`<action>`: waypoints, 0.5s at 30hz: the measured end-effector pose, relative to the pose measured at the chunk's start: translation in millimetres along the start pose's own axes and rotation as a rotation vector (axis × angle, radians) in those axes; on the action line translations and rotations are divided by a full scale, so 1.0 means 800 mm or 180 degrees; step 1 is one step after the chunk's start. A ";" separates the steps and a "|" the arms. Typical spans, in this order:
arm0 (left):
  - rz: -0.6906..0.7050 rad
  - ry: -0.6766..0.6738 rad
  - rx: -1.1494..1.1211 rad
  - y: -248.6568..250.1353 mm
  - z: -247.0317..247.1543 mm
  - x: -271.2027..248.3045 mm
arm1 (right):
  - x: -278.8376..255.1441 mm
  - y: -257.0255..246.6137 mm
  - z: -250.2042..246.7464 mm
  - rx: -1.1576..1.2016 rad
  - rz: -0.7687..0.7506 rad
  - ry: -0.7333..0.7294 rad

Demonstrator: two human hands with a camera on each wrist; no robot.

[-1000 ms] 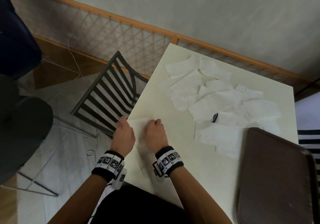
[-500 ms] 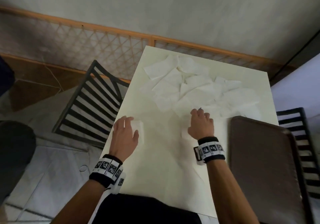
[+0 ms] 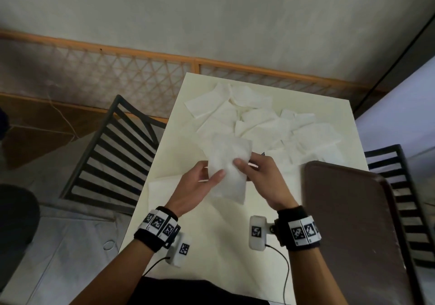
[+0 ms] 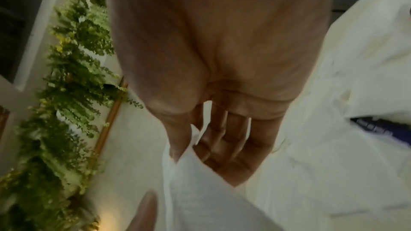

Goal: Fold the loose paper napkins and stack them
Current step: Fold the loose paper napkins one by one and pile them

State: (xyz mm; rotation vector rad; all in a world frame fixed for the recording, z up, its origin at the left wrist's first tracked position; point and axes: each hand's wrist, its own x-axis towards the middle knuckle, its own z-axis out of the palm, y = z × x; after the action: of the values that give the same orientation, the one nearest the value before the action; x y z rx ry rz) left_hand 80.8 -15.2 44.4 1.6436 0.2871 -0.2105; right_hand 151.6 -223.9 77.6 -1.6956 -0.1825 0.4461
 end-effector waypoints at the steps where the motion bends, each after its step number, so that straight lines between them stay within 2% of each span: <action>1: 0.0075 -0.0009 -0.0147 0.007 0.000 0.000 | 0.000 -0.001 0.008 0.0201 -0.0016 0.0055; 4: 0.0422 0.0332 0.0024 0.020 -0.008 0.000 | -0.001 -0.003 0.028 0.0434 0.0003 0.0202; 7: 0.0559 0.0642 0.0159 0.022 -0.021 -0.001 | 0.000 0.006 0.040 0.0403 0.0041 0.0091; 11: 0.0785 0.0686 0.0345 0.021 -0.042 -0.002 | 0.005 0.007 0.049 0.0252 -0.0070 0.0078; 15: 0.1103 0.0564 0.0136 0.028 -0.059 -0.010 | 0.005 0.001 0.048 0.0575 -0.0366 0.0091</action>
State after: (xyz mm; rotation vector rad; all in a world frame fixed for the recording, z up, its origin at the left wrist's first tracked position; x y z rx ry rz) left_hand 78.4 29.1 72.6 1.7282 0.1279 0.1929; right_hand 140.3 -187.1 71.8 -1.5052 -0.2115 0.3422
